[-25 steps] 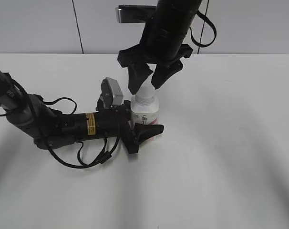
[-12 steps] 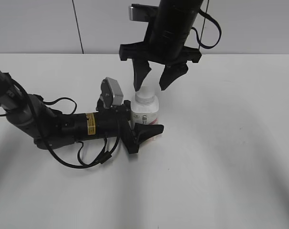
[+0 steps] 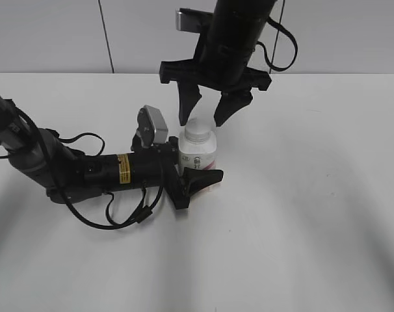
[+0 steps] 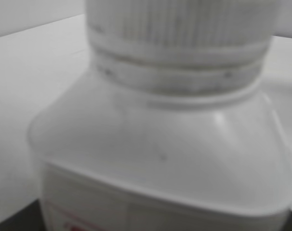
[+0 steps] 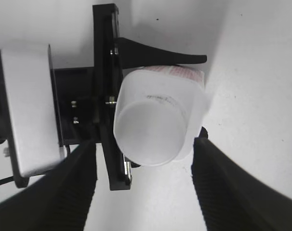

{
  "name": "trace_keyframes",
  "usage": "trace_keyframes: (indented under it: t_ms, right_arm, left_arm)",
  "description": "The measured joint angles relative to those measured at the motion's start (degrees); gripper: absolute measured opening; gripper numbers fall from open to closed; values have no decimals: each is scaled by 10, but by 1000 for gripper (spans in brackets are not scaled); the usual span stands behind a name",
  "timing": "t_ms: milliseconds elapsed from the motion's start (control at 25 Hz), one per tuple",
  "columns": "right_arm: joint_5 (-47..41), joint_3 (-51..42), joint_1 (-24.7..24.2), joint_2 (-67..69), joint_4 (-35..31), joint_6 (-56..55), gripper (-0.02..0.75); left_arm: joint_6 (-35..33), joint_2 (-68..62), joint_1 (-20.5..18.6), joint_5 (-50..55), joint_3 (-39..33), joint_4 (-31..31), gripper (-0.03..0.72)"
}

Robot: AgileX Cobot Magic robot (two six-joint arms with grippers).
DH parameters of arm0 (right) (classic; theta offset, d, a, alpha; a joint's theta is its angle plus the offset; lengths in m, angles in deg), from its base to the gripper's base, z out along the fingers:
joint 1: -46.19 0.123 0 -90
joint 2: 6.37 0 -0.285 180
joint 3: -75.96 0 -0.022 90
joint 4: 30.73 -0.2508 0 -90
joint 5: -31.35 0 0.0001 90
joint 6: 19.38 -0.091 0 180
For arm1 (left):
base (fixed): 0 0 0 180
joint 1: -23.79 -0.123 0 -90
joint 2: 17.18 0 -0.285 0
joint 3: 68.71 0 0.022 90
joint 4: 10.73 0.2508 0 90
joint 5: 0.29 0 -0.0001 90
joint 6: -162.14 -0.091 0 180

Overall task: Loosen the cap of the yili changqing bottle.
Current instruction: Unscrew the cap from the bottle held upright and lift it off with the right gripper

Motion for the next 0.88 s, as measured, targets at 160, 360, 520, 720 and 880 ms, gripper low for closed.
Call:
trace_keyframes:
  t_ms: [160,360,520,720,880]
  right_arm:
    - [7,0,0,8,0,0,493]
    - [15,0,0,13,0,0,493]
    - [26,0,0,15,0,0,493]
    - [29,0,0,19,-1,-1,493]
    - [29,0,0,20,-1,-1,493]
  left_arm:
    - [0,0,0,0,0,0,449]
    - [0,0,0,0,0,-1,448]
    - [0,0,0,0,0,-1,448]
    - [0,0,0,0,0,-1,448]
    - [0,0,0,0,0,-1,448]
